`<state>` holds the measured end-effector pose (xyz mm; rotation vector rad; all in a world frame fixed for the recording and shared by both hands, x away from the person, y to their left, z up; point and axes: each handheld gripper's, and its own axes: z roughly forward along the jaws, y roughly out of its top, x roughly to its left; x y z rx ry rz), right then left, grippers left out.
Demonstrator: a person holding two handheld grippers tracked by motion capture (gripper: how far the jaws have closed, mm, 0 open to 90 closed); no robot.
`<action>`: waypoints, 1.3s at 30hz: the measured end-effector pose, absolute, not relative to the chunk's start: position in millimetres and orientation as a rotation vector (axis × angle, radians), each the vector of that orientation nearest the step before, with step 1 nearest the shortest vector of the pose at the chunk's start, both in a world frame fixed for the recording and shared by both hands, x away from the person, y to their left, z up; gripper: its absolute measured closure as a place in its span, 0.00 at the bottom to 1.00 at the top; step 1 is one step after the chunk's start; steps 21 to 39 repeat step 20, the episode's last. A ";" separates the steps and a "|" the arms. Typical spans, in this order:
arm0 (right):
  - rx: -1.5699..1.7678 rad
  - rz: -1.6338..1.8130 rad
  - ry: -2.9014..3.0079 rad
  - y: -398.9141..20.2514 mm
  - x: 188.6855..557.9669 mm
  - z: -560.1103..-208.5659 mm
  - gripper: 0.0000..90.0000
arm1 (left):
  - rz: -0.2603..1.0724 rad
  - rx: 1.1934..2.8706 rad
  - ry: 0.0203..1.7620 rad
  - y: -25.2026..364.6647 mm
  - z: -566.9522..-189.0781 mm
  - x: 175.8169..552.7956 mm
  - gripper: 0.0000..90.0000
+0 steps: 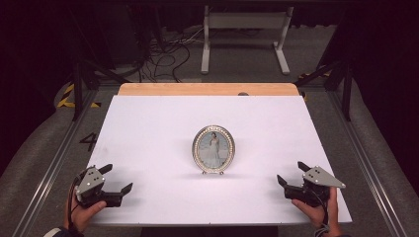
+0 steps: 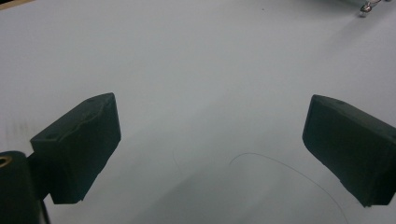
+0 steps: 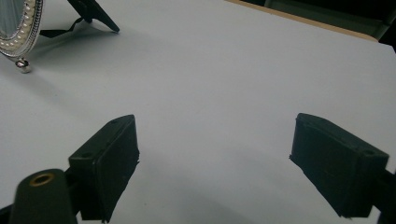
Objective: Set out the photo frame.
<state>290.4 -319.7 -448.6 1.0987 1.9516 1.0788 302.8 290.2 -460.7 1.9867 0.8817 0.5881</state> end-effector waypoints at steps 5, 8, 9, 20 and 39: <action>1.098 1.075 1.953 -320.5 291.0 -449.2 0.16 | 0.583 1.990 0.889 288.7 -461.9 304.3 0.05; 1.097 1.076 1.951 -321.0 290.9 -448.9 0.16 | 0.581 2.001 0.886 287.2 -463.2 306.2 0.05; 1.098 1.078 1.950 -321.3 291.0 -448.7 0.16 | 0.578 2.004 0.885 286.5 -463.3 306.5 0.05; 1.110 1.054 1.946 -322.9 288.8 -450.2 0.15 | 0.556 1.994 0.869 282.3 -463.6 311.9 0.05; 1.110 1.054 1.946 -322.9 288.8 -450.2 0.15 | 0.556 1.994 0.869 282.3 -463.6 311.9 0.05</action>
